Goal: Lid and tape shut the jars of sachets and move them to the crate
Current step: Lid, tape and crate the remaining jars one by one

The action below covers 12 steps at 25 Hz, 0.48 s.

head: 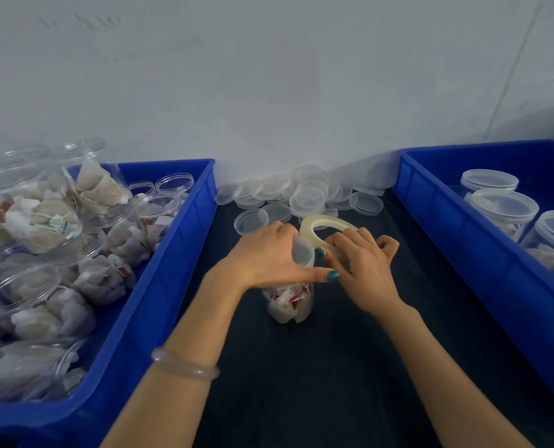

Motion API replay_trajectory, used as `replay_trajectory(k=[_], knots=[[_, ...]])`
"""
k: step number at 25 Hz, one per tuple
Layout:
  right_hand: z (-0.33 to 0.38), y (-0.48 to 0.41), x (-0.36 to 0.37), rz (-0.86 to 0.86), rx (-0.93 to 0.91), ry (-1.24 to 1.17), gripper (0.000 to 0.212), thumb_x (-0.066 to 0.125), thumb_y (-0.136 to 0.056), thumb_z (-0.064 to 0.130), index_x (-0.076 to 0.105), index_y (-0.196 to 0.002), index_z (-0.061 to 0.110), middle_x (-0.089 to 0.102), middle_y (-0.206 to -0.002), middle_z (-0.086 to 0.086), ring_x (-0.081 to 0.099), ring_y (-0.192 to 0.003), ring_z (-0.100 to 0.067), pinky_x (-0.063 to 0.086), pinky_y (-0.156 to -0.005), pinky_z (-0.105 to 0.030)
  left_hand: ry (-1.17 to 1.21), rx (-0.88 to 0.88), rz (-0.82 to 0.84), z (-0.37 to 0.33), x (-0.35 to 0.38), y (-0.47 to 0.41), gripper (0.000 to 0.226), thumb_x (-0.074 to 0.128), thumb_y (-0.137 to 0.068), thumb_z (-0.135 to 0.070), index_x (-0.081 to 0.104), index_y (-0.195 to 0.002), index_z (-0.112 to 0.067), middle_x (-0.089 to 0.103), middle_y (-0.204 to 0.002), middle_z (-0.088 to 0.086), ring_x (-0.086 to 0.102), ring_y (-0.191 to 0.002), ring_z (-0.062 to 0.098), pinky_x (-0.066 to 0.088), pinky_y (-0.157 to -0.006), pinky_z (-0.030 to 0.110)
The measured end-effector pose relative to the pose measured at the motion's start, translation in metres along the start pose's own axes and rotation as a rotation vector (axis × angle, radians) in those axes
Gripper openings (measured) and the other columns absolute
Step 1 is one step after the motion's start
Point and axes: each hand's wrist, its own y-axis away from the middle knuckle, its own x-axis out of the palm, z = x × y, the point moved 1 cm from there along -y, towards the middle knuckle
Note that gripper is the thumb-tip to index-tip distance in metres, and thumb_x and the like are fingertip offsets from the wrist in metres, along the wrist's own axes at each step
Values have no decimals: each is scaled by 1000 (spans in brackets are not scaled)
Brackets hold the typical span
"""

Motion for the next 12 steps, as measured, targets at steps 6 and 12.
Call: replay_trajectory(k=[6,12], knots=[[14,10,-1,-85,77,130,22,49,-96,26,69,-102,21,67,-92,10,56,-87,-16,22,-83,-39,-63,5,-159,-15,11,-5,72,52,-79,-76,49,-120,-17,54,-122,-2,52,-111,19,33,-74,33],[36,6,11,-27,310,304,10,44,-92,15,42,-87,23,43,-84,7,32,-84,-13,7,-74,-33,-68,44,-226,-18,10,-3,57,55,-81,-60,51,-116,-16,56,-116,-2,52,-101,16,33,-71,32]])
